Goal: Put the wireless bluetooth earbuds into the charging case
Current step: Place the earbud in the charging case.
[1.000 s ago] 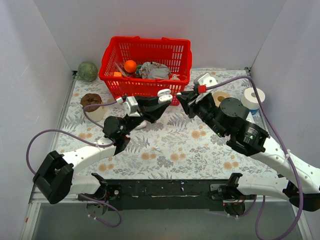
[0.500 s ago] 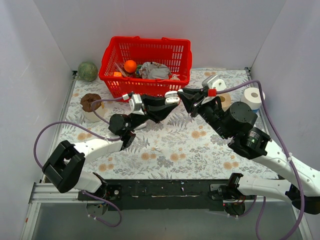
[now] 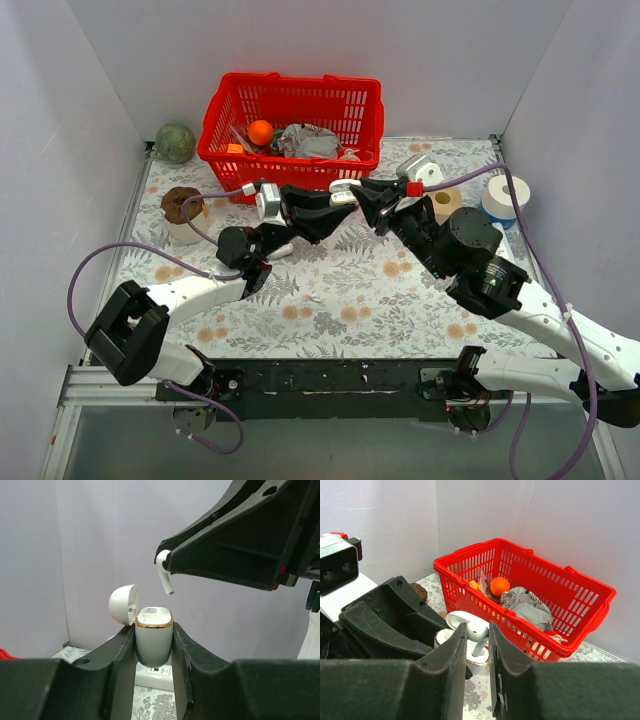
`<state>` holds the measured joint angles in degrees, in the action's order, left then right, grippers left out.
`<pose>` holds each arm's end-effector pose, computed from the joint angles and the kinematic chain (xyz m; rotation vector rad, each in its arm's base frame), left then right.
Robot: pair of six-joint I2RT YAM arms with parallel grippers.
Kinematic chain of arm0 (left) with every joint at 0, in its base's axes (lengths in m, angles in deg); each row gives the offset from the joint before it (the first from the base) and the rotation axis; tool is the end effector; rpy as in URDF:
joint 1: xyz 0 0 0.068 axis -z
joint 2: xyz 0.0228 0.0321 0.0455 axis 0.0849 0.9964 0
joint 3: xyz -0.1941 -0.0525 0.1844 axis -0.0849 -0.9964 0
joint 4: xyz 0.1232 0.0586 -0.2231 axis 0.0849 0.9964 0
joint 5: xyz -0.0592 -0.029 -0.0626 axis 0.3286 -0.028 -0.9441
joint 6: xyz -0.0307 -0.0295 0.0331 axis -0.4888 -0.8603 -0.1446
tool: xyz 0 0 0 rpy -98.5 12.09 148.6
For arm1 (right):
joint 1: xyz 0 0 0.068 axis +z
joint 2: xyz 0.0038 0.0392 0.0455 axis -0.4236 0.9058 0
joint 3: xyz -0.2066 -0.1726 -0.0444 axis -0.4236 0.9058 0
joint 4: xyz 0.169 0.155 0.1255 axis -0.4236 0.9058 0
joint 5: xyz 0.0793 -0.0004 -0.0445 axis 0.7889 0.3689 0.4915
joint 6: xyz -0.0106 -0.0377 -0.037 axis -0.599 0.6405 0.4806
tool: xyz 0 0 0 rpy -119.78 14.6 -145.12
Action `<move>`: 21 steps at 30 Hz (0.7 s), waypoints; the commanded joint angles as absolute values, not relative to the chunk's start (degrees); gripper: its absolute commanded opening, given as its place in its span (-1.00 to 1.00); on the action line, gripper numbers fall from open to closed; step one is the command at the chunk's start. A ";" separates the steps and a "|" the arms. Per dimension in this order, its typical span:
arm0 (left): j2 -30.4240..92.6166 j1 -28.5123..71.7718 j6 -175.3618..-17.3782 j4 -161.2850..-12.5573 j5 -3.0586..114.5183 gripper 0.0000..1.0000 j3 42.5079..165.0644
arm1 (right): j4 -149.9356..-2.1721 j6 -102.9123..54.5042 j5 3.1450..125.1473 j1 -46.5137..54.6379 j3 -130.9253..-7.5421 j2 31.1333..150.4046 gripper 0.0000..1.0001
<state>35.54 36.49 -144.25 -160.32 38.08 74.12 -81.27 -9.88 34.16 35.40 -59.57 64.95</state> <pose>0.2059 -0.2020 0.3379 0.3220 1.1023 -1.7979 0.1115 0.1693 0.4633 -0.4476 1.2659 0.5301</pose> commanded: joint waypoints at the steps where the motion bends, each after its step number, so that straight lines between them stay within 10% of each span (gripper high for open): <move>1: 32.95 36.26 -144.73 -163.13 38.68 -1.00 74.95 | -85.88 -9.66 32.86 35.58 -58.73 64.88 -0.97; 21: 32.77 36.26 -145.52 -163.04 38.50 -1.00 75.12 | -88.95 -9.57 31.37 35.58 -56.35 65.67 -0.97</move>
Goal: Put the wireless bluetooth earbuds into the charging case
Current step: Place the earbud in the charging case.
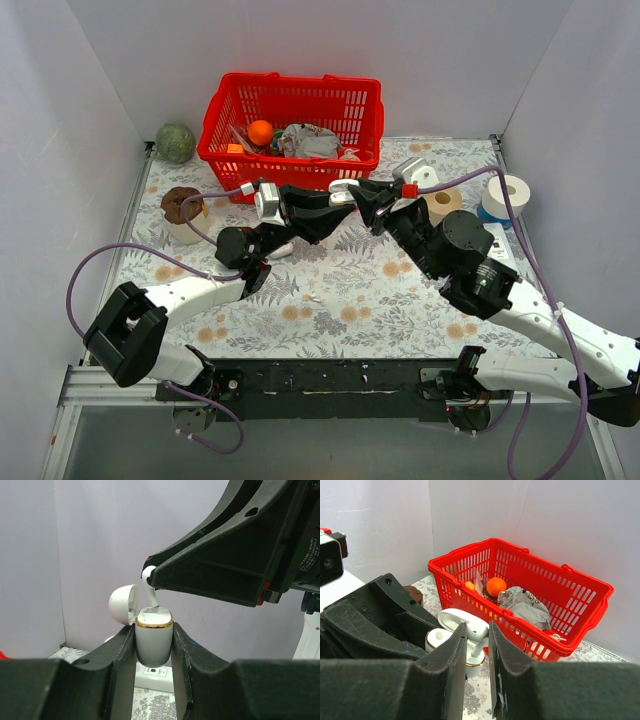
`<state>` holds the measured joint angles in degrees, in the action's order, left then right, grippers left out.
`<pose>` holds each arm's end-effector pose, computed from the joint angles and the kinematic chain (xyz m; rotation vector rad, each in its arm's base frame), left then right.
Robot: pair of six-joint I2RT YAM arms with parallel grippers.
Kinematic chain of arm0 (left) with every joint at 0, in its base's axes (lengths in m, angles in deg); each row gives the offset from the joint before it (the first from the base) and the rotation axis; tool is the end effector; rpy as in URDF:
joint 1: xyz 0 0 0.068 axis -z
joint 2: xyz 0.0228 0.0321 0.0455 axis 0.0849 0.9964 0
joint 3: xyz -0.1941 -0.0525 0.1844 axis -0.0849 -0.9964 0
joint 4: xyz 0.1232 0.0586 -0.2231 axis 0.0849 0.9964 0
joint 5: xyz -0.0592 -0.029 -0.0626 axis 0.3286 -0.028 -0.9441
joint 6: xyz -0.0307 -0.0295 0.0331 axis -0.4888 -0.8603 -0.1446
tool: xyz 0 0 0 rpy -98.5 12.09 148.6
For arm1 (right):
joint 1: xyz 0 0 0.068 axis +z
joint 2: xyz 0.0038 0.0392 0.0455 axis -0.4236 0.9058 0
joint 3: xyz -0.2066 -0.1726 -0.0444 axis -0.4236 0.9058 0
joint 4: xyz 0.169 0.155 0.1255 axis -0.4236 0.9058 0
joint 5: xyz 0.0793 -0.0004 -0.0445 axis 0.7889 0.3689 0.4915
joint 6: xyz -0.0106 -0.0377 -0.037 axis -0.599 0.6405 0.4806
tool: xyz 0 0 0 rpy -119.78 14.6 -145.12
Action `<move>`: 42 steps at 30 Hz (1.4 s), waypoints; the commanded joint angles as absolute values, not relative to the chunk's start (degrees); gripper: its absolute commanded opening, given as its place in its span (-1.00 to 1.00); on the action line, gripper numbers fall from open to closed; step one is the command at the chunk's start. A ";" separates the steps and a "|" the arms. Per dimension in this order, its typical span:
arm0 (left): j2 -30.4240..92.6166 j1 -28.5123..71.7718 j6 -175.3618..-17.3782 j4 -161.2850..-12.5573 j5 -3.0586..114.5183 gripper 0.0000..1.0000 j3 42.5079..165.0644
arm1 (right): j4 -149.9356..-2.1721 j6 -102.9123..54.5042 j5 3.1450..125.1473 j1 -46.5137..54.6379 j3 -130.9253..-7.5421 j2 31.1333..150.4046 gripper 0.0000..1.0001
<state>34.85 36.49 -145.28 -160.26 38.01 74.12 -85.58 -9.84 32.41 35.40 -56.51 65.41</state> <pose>0.2039 -0.2002 0.3410 0.3172 1.0961 -1.8149 0.1158 0.1748 0.4515 -0.4152 1.2658 0.5146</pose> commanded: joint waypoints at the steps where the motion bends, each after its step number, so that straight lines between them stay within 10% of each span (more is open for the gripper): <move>1: 32.77 36.26 -145.44 -163.04 38.50 -1.00 75.12 | -88.87 -9.57 31.46 35.58 -56.35 65.76 -0.97; 18: 32.42 36.26 -145.00 -163.30 39.29 -1.00 75.03 | -85.10 -9.66 33.30 35.58 -56.53 66.03 -0.95; 26: 32.59 36.26 -145.08 -163.48 39.56 -1.00 74.95 | -84.03 -9.66 34.09 35.58 -56.70 65.50 -0.42; 42: 33.03 36.26 -145.08 -164.01 40.61 -1.00 74.16 | -82.28 -11.41 32.25 35.58 -59.78 66.03 -0.08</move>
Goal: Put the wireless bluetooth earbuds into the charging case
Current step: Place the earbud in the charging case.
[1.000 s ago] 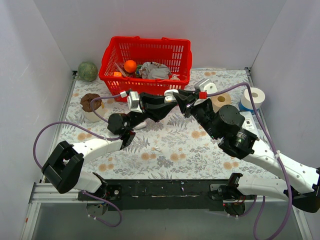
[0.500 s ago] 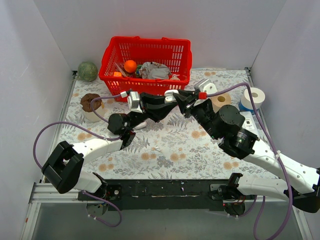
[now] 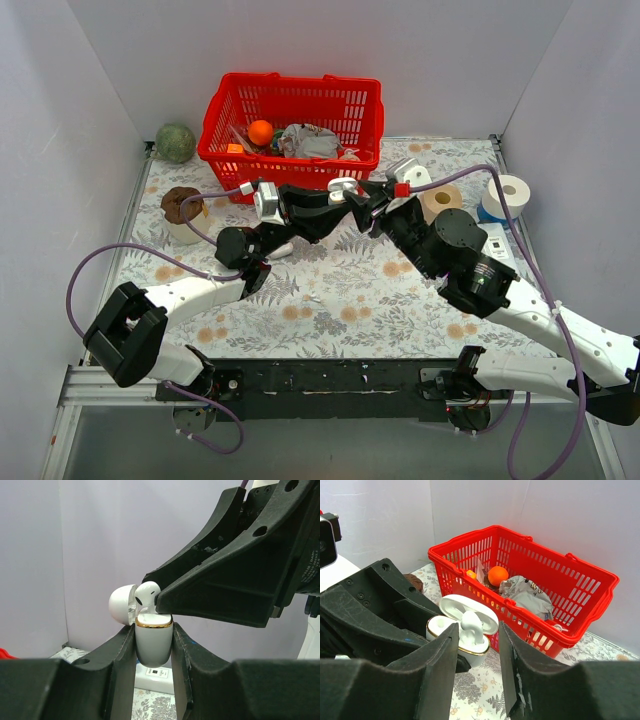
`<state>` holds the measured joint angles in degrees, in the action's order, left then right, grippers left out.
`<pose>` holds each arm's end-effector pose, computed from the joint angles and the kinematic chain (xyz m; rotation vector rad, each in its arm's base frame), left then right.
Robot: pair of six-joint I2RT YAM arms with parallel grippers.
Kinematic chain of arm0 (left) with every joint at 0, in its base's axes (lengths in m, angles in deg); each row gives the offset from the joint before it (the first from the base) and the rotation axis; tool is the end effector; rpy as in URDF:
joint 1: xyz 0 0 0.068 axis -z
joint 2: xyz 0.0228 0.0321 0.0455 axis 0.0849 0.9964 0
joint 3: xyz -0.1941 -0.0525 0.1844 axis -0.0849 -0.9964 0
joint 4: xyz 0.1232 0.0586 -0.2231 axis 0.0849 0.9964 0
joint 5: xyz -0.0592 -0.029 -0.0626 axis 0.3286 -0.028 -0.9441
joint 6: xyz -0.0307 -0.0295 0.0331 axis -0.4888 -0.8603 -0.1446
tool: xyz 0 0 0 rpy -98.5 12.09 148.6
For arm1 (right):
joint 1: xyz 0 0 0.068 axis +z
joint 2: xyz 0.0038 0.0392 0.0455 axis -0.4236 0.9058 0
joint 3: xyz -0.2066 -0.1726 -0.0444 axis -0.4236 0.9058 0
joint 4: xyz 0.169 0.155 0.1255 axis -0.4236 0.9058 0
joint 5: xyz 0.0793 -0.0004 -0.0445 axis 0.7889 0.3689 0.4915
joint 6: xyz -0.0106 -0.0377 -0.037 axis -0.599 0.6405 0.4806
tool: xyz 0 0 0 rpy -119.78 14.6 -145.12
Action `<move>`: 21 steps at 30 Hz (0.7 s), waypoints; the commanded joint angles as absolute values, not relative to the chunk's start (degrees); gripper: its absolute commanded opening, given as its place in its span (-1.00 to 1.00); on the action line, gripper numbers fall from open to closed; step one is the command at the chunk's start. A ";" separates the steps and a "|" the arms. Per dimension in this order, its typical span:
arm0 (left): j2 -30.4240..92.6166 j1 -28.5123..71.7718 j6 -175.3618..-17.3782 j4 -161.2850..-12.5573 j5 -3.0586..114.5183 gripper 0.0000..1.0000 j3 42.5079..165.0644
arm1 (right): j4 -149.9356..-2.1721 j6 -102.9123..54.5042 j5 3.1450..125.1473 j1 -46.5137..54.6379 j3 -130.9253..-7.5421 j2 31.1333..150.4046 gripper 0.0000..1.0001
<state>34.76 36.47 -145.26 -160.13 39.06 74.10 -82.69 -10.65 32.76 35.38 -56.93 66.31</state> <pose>0.2044 -0.1997 0.3413 0.2966 1.0940 -1.8084 0.1186 0.1799 0.4458 -0.4477 1.3112 0.5063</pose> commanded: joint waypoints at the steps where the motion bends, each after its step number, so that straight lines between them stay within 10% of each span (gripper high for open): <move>1: 33.12 36.26 -145.00 -163.92 40.70 -1.00 74.07 | -82.10 -11.50 32.25 35.58 -60.22 65.85 -0.06; 21: 33.74 36.26 -145.43 -165.32 41.32 -1.00 72.93 | -77.71 -16.42 28.91 35.49 -70.76 69.72 0.47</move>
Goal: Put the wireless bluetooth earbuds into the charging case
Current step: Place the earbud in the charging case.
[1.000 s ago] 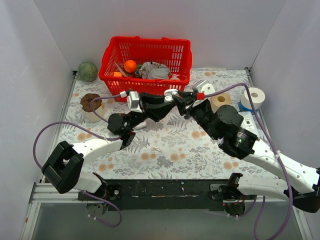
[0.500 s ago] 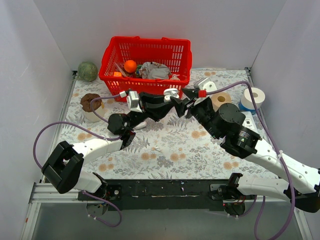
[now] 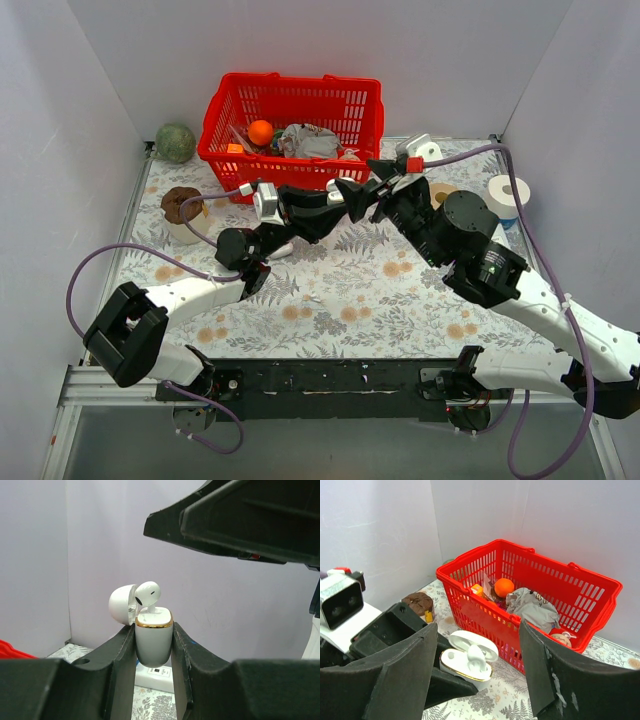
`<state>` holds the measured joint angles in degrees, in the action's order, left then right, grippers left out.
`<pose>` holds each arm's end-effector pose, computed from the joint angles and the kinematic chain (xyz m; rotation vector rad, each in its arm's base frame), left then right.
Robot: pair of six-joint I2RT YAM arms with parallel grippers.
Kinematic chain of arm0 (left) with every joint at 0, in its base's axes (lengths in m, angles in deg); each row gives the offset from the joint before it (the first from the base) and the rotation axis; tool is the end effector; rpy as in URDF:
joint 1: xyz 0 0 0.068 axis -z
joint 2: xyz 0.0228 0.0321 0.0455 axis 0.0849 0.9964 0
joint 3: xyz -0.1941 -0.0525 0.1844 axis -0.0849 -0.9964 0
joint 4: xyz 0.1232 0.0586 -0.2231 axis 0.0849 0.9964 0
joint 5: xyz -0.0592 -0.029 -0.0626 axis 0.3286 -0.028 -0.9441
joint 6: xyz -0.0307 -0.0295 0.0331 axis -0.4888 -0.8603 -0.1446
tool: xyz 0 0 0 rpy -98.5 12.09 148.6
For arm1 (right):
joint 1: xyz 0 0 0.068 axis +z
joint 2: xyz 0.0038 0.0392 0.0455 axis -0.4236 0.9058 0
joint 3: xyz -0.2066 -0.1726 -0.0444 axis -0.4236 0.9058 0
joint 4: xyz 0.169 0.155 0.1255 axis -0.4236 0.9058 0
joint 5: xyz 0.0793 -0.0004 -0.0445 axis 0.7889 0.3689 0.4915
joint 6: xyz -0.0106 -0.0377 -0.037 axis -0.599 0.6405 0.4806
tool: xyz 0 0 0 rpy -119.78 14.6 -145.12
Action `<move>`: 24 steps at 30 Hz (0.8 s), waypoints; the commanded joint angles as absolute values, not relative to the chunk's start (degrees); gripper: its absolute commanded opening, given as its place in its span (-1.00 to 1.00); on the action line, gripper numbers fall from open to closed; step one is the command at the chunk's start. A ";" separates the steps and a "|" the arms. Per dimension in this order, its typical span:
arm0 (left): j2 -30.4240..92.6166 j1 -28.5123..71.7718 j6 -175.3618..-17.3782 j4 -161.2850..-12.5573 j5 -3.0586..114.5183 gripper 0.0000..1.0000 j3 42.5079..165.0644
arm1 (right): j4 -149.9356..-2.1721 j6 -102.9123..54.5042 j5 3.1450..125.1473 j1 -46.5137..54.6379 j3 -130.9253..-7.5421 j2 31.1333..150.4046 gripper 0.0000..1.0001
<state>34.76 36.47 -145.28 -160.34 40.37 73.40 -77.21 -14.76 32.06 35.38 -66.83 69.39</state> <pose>0.2046 -0.1989 0.3379 0.2690 1.0998 -1.8005 0.1185 0.1790 0.4831 -0.3779 1.3165 0.5677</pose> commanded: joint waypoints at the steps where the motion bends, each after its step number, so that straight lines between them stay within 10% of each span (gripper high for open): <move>1: 33.56 36.26 -145.52 -165.33 41.40 -1.00 72.75 | -77.70 -16.42 28.47 35.40 -70.77 69.63 0.47; 24: 32.07 36.26 -144.03 -168.31 38.24 -1.00 71.43 | -65.49 -15.19 32.60 34.61 -70.77 67.87 0.47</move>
